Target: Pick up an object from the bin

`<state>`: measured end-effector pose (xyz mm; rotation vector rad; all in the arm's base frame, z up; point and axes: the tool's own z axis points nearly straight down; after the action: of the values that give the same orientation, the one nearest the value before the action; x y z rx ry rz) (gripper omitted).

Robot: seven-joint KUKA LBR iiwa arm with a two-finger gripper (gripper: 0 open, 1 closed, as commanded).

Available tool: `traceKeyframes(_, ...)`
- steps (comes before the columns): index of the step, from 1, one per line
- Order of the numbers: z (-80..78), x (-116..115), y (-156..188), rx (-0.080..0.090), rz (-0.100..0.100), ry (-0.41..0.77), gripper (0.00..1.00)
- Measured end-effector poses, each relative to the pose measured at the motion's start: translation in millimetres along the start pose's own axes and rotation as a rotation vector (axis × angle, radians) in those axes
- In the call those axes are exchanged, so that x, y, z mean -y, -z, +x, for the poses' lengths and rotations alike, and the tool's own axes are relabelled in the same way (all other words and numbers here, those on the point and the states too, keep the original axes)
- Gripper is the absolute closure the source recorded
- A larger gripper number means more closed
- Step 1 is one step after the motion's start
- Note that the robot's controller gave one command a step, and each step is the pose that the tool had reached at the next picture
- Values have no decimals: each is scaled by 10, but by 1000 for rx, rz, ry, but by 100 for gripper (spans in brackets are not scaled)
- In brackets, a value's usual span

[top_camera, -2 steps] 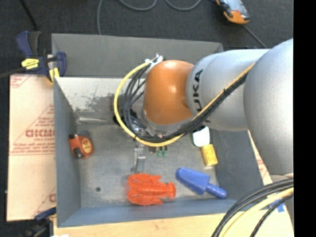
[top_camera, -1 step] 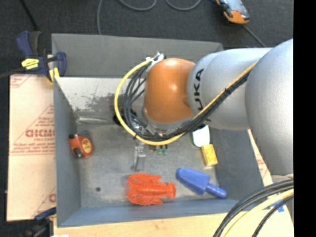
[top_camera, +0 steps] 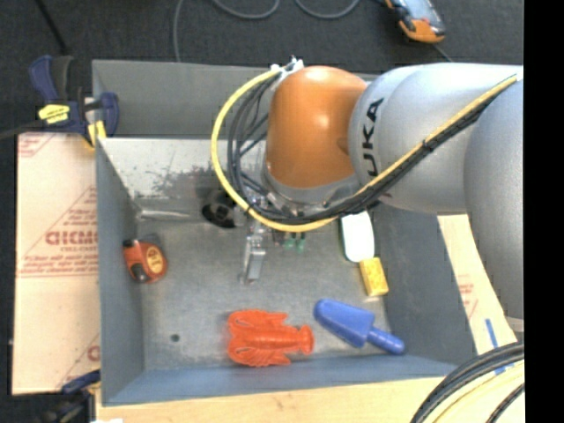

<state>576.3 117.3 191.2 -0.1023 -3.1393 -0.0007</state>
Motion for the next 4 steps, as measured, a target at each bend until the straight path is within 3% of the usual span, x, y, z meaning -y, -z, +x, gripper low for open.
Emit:
traceKeyframes(1, 481, 147, 309, 1, 1, 0, 0)
traceKeyframes(2, 702, 141, 259, 6, 0, 30, 0)
traceKeyframes(3, 945, 316, -308, 6, 0, 33, 0)
traceKeyframes(4, 1005, 410, -580, -2, 2, 91, 0)
